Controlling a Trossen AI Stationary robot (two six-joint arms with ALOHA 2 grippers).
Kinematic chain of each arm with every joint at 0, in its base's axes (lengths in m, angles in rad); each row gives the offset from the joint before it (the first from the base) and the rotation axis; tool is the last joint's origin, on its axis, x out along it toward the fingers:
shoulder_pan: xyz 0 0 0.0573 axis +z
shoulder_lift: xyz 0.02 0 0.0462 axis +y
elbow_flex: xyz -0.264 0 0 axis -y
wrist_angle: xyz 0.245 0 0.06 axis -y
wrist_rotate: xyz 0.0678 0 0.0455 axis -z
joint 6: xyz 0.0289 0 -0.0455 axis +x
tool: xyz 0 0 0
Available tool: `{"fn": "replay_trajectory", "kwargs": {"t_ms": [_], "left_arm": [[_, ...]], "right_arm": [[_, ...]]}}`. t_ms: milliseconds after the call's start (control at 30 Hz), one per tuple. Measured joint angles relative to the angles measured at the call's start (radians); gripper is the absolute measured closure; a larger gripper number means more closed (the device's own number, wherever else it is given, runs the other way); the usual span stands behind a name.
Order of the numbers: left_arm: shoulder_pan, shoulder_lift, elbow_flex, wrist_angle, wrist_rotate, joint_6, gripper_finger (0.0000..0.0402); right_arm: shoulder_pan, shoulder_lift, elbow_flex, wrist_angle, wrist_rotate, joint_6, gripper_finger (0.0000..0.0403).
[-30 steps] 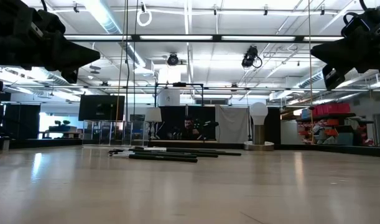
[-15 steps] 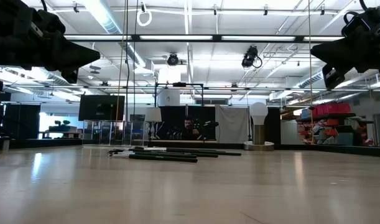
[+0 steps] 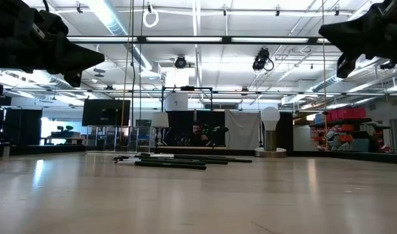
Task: Put items in baskets/containers
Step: Put the blush brush into the transparent organizer
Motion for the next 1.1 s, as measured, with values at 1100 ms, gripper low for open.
{"fn": "replay_trajectory", "kwargs": {"t_ms": [1100], "left_arm": [[0.000, 0.000, 0.000, 0.000, 0.000, 0.010, 0.0376]], "right_arm": [[-0.048, 1.560, 0.636, 0.250, -0.080, -0.312, 0.0259]]}}
